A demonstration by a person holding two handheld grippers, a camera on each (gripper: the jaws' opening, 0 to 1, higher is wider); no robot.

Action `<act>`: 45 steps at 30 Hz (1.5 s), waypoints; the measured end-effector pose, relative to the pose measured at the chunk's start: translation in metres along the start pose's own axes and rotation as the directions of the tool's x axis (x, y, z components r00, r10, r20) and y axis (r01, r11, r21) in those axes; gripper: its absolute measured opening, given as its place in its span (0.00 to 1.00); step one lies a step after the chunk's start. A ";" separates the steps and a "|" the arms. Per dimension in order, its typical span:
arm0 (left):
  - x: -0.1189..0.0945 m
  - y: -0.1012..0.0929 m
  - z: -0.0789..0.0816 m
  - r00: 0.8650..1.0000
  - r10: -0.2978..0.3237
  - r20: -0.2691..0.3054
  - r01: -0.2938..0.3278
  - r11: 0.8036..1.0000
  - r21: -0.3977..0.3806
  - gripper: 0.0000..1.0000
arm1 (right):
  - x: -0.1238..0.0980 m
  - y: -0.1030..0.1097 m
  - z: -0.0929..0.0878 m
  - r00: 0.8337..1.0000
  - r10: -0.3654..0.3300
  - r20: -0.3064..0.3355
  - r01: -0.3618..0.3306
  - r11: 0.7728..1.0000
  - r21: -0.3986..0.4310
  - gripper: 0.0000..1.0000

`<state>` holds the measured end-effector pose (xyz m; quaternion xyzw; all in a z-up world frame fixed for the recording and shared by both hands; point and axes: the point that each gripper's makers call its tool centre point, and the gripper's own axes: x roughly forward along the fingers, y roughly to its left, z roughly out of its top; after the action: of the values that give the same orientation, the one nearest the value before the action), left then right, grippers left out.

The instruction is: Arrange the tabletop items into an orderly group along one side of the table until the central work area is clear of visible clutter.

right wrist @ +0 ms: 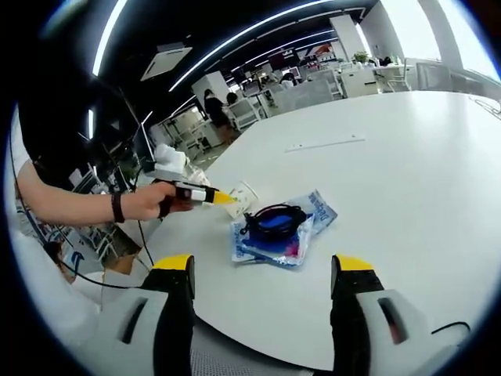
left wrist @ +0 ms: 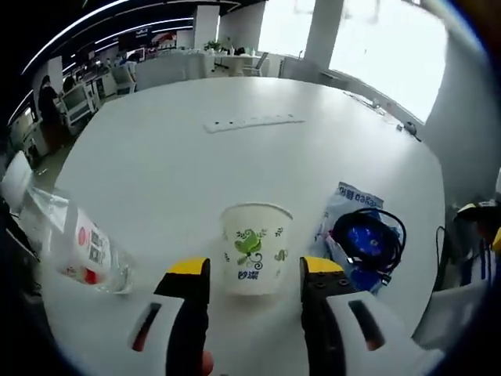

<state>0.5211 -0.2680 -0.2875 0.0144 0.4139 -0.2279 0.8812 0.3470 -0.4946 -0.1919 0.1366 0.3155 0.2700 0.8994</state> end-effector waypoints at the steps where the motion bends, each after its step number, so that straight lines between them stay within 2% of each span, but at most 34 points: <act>1: 0.002 -0.001 -0.002 1.000 -0.005 -0.011 0.005 1.000 -0.010 0.47 | 0.001 0.001 0.000 1.000 0.001 -0.001 -0.001 1.000 -0.002 0.70; 8: 0.015 -0.005 -0.010 0.998 -0.004 -0.062 0.002 1.000 -0.029 0.48 | 0.000 0.000 0.000 1.000 0.001 -0.006 -0.001 1.000 -0.001 0.70; 11: 0.019 -0.005 -0.012 0.998 0.001 -0.064 -0.003 1.000 -0.025 0.47 | -0.002 -0.004 -0.001 1.000 -0.005 -0.009 0.005 1.000 0.000 0.70; 16: 0.019 -0.001 -0.012 0.998 0.012 -0.068 -0.012 1.000 0.000 0.39 | -0.007 -0.008 0.000 1.000 -0.018 -0.003 0.018 1.000 0.007 0.70; 36: -0.002 0.009 -0.008 1.000 0.013 -0.022 -0.012 0.999 0.031 0.37 | 0.001 0.000 0.003 1.000 0.006 -0.007 -0.006 1.000 -0.012 0.69; 39: -0.007 0.009 -0.004 1.000 0.008 -0.012 -0.007 0.999 0.049 0.36 | 0.005 -0.003 0.012 1.000 0.014 -0.011 -0.014 1.000 -0.017 0.68; 45: -0.015 0.011 0.004 1.000 -0.003 0.010 0.002 0.997 0.080 0.36 | 0.011 0.003 0.017 0.999 0.040 -0.013 -0.040 0.999 -0.031 0.67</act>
<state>0.5199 -0.2532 -0.2759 0.0481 0.4000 -0.2457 0.8817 0.3637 -0.4870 -0.1826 0.1273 0.3139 0.2937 0.8939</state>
